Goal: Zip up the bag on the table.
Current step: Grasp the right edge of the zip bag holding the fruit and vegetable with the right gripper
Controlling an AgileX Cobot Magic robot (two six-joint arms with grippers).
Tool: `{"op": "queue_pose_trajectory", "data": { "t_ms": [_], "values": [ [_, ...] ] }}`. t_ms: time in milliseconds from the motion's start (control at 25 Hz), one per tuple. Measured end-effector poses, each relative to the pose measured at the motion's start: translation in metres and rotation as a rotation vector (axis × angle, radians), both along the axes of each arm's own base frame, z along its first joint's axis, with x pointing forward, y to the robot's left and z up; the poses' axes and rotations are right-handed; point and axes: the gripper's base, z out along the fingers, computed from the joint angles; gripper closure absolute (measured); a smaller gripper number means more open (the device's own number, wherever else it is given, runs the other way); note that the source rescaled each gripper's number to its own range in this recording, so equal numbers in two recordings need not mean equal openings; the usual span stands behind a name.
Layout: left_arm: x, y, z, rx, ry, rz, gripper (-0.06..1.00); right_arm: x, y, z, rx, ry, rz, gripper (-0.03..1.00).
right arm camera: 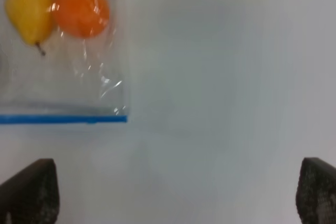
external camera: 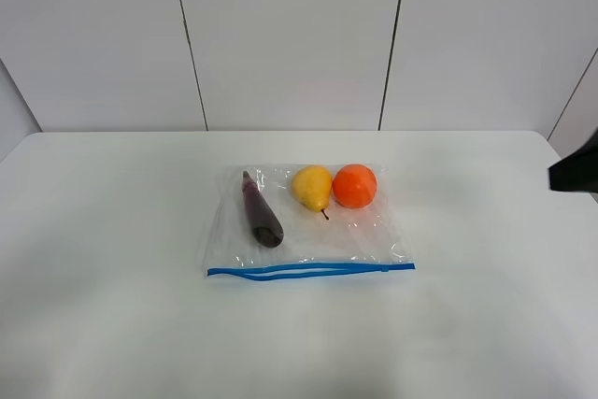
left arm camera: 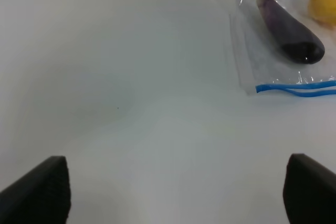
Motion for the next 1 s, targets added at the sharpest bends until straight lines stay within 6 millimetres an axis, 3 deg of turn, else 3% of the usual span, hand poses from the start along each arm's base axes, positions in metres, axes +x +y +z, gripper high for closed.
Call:
{"op": "queue_pose_trajectory", "data": {
  "t_ms": [200,440,760,1000],
  "values": [
    [0.0,0.0,0.0,0.0,0.0,0.0,-0.06,0.056,0.007,-0.048,0.134,0.206,0.066,-0.03],
    [0.0,0.0,0.0,0.0,0.0,0.0,-0.06,0.099,0.013,-0.103,0.247,0.331,0.119,-0.03],
    [0.0,0.0,0.0,0.0,0.0,0.0,-0.06,0.121,0.018,-0.153,0.413,0.432,0.202,-0.03],
    [0.0,0.0,0.0,0.0,0.0,0.0,-0.06,0.125,-0.006,-0.157,0.498,0.385,0.209,-0.03]
  ]
}}
